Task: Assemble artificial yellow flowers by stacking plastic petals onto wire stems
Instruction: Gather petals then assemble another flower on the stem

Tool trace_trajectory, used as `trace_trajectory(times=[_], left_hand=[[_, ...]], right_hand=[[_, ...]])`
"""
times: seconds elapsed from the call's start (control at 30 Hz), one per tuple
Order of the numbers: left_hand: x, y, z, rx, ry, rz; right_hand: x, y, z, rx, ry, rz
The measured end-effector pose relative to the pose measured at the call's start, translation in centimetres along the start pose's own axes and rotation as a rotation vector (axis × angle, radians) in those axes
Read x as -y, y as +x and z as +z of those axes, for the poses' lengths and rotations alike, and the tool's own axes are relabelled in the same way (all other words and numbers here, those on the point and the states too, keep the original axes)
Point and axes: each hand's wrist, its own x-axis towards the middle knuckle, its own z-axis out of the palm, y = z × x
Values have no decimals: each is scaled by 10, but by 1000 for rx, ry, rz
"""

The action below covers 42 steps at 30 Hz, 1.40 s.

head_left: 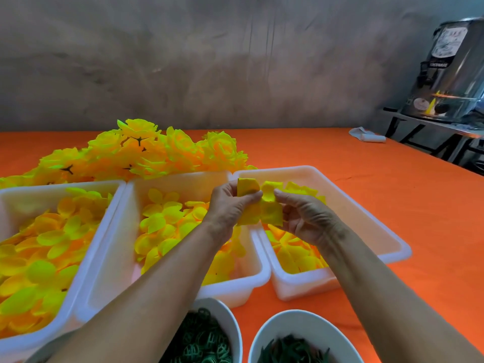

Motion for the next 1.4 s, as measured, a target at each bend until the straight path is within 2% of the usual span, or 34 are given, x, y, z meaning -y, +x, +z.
trace_trajectory(times=[0.1, 0.2, 0.37, 0.43, 0.5, 0.57, 0.67, 0.73, 1.0, 1.17, 1.23, 1.4], left_hand=[[6, 3, 0, -11, 2, 35], [8, 3, 3, -16, -4, 73], [11, -1, 6, 32, 10, 147], [12, -1, 6, -48, 179, 227], [13, 1, 6, -206, 421, 392], [12, -1, 9, -221, 443, 499], [10, -9, 16, -7, 268, 318], [9, -10, 16, 72, 142, 190], [3, -12, 10, 45, 41, 102], [4, -8, 7, -28, -109, 19], [5, -6, 8, -63, -110, 47], [4, -1, 3, -200, -203, 116]], right_hand=[[-5, 3, -1, 1, 62, -62], [-5, 4, -2, -92, 50, -186], [-8, 1, -1, -225, -13, -279], [-8, -1, 0, -293, -27, -332], [-8, -1, 0, -351, -39, -408], [-9, -1, -1, -379, -60, -481], [-12, -3, 4, -341, -156, -557], [-13, -6, 7, -282, -187, -582], [-18, -4, 6, -22, -317, -572], [-12, -4, 0, 69, -120, -411], [-9, -3, 2, 32, -56, -367], [-1, 3, -6, -291, 179, -351]])
